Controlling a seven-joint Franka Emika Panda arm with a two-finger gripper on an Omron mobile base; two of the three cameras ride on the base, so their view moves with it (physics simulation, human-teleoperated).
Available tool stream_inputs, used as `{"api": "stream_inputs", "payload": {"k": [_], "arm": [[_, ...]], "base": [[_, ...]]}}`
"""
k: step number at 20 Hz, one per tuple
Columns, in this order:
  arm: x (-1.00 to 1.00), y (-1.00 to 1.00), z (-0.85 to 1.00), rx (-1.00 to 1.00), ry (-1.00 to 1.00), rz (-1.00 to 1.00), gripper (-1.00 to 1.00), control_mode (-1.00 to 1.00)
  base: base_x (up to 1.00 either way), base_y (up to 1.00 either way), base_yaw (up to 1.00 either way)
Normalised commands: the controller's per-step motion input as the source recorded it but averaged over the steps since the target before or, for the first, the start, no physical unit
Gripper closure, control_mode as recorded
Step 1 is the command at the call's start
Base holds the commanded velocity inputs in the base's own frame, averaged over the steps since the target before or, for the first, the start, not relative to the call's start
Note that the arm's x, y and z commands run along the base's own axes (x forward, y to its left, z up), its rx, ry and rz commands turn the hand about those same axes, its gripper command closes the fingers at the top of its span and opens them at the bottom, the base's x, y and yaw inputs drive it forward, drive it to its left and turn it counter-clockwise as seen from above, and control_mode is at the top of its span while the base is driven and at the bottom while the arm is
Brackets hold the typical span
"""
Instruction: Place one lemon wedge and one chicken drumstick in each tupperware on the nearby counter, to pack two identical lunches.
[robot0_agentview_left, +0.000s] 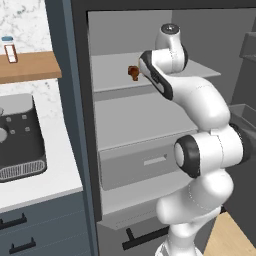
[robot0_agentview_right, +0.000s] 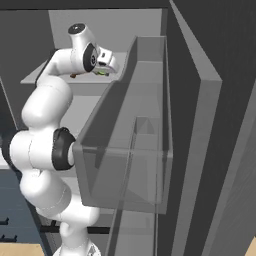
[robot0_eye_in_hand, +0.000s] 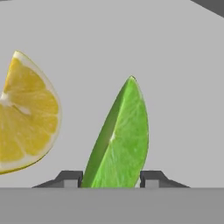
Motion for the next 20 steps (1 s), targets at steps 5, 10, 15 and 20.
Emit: {"api": "stream_inputs", "payload": {"k": [5, 10, 15, 20], "arm": [[0.01, -0.07, 0.00, 0.00, 0.00, 0.00, 1.00, -1.00], [-0.29, -0.42, -0.01, 0.00, -0.01, 0.02, 1.00, -1.00], [-0.70, -0.28, -0.05, 0.00, -0.05, 0.00, 1.00, -1.00], [-1.00, 0.03, 0.00, 0.00, -0.01, 0.00, 1.00, -1.00]], "base": [[0.00, 0.00, 0.00], [0.00, 0.00, 0.00], [0.00, 0.00, 0.00], [0.00, 0.00, 0.00]]}}
